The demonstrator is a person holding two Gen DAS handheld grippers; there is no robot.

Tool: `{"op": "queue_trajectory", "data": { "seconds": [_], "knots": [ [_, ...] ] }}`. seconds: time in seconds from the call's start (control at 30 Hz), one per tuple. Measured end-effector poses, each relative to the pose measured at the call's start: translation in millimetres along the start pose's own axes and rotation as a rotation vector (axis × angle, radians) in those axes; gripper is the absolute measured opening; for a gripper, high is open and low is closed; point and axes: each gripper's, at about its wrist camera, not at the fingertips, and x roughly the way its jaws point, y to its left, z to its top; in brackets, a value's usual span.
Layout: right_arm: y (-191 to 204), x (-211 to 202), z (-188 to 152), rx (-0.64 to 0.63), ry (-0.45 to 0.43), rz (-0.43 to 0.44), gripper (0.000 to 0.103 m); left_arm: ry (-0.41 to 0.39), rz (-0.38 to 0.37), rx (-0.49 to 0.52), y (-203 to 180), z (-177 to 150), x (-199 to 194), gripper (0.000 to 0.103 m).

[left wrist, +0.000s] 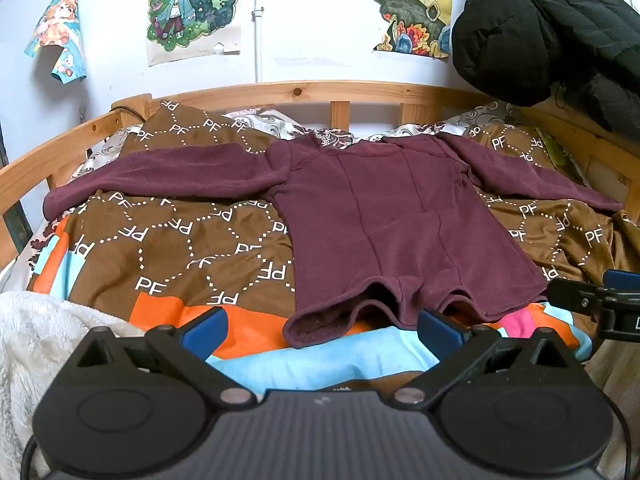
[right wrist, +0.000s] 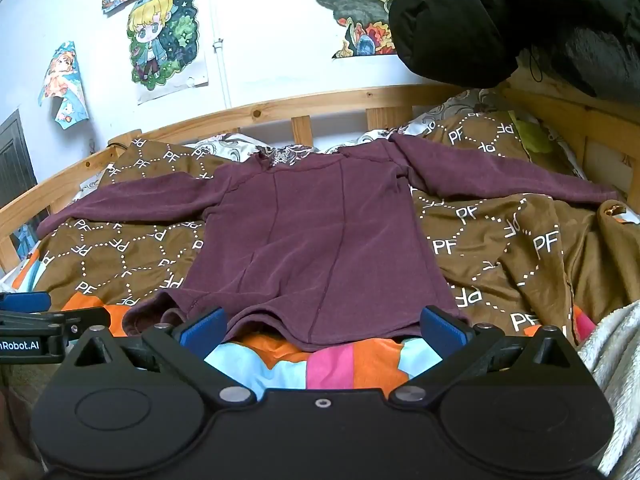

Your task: Fold small clothes

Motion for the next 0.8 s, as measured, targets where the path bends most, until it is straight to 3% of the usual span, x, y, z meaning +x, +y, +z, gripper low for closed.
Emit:
{"op": "queue_trajectory", "data": {
  "seconds": [0.8],
  "knots": [
    [-1.3, 0.8, -0.2, 0.006, 0.004, 0.002, 0.103, 0.002, -0.001, -0.001, 0.1, 0.1, 0.0, 0.102]
  ]
}}
